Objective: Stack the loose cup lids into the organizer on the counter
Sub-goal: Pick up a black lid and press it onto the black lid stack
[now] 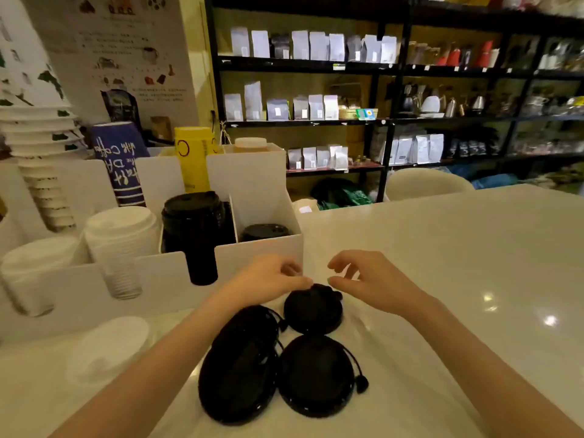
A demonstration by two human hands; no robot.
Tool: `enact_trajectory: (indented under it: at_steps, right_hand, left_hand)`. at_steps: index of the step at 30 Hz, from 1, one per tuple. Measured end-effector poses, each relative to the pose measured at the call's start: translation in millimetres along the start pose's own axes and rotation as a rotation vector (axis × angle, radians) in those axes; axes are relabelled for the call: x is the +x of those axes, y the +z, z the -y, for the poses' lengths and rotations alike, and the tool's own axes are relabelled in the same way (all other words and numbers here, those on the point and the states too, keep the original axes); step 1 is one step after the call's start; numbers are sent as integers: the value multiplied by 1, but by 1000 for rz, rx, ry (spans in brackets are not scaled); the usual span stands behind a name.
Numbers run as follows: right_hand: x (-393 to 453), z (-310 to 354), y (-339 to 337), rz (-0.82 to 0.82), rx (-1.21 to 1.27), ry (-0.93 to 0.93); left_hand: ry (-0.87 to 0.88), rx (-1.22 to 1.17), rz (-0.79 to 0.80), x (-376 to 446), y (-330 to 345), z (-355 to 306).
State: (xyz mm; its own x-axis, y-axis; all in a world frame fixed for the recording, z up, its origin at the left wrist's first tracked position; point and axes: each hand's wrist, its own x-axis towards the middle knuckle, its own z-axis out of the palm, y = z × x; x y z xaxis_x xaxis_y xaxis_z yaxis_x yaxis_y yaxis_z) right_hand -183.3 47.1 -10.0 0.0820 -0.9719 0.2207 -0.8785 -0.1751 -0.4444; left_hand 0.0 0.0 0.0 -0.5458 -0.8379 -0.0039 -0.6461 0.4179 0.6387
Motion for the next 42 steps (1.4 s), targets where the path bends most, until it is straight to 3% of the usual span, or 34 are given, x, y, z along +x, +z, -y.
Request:
enact_trajectory:
  at_steps: [7,21,31,42]
  right_hand:
    - [-1,-12,18,142,41,96]
    - [-4,-14,19,-24,156,102]
    - [4,23,-25,-278,499,12]
    - [62,102,-33,-368,581,-184]
  left_hand:
    - [-32,275,151,-2,15,9]
    - [122,222,-45,-3,24,4]
    - [195,-153,-264,-19,-33,-11]
    - [217,-532,-566,-42,-110,11]
